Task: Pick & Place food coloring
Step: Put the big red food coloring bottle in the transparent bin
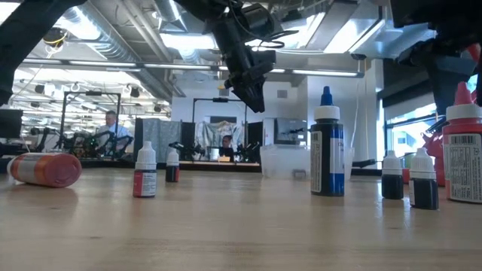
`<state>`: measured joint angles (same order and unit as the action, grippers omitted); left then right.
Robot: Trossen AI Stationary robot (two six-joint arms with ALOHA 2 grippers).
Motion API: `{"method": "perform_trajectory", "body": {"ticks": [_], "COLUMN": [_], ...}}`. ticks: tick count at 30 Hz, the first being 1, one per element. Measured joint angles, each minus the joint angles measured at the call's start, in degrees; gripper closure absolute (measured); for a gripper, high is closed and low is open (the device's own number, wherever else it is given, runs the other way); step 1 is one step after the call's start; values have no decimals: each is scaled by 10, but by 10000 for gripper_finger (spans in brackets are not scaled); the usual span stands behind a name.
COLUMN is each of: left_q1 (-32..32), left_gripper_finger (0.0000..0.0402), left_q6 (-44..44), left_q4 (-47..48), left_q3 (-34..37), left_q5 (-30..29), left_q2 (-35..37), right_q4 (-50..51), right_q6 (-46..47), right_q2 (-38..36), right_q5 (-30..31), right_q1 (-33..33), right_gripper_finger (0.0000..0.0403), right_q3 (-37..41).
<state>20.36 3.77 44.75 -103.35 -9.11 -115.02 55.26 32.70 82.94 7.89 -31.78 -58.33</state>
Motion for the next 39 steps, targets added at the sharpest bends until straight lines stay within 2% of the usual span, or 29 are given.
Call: {"method": "perform_trajectory", "body": {"ticks": [9,21,25,31,39], "left_q1": [0,-1,-1,-1,-1], "left_gripper_finger": [258,258,258,258,258], "left_q6": [-1,-10,-10,-15,-17], "left_q4": [0,0,2,28,84], "left_q3": [0,0,0,0,0], "left_q5": [0,0,0,0,-2], "left_q2": [0,0,0,0,0], "right_q4": [-6,-11,-10,-4,10], "right_q6": [-1,-18,8,55,76], "right_q2": [0,0,-1,-1,-2], "right_q5": [2,6,7,31,86], "right_q1": [1,1,1,21,94], "right_gripper_finger": [183,262,284,284,284], "right_q3": [18,18,18,13,1]}}
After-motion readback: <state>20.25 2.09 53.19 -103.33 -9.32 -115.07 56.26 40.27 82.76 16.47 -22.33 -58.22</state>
